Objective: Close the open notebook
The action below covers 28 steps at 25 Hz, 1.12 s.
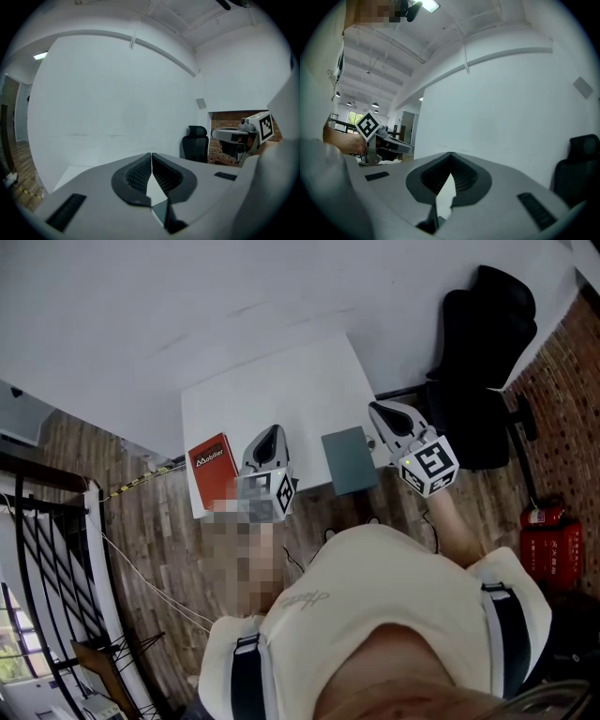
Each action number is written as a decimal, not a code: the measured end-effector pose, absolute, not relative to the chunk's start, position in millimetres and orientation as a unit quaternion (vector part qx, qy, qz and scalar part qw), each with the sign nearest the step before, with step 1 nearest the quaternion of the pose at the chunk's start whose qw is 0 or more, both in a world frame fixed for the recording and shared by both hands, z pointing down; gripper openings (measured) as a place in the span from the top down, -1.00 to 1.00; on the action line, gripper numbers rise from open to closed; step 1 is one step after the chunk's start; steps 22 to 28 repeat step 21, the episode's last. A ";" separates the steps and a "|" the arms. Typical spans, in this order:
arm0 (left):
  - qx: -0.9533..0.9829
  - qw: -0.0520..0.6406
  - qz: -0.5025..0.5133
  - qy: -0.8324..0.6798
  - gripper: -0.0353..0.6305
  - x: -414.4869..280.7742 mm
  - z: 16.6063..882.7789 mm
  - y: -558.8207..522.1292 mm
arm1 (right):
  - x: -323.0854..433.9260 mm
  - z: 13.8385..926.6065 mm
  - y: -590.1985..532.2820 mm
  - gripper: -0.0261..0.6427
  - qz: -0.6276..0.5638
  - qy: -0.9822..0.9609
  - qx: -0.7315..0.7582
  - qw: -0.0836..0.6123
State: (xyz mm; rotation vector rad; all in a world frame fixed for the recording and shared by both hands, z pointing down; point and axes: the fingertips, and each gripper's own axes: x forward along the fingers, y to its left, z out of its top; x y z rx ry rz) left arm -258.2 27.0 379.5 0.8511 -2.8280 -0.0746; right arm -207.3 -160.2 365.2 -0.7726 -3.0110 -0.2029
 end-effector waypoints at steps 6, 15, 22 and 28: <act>0.284 0.102 -0.039 -0.953 0.83 -258.5 392.4 30.0 | -209.0 374.5 -157.2 0.91 -0.061 -0.966 -0.250 0.026; 0.277 0.104 -0.049 -0.954 0.83 -256.4 399.8 29.9 | -208.8 376.0 -164.7 0.91 -0.018 -0.966 -0.257 0.028; 0.277 0.100 -0.046 -0.954 0.83 -254.9 394.0 28.5 | -209.6 375.6 -171.1 0.91 -0.027 -0.967 -0.252 0.027; 0.277 0.100 -0.046 -0.954 0.83 -254.9 394.0 28.5 | -209.6 375.6 -171.1 0.91 -0.027 -0.967 -0.252 0.027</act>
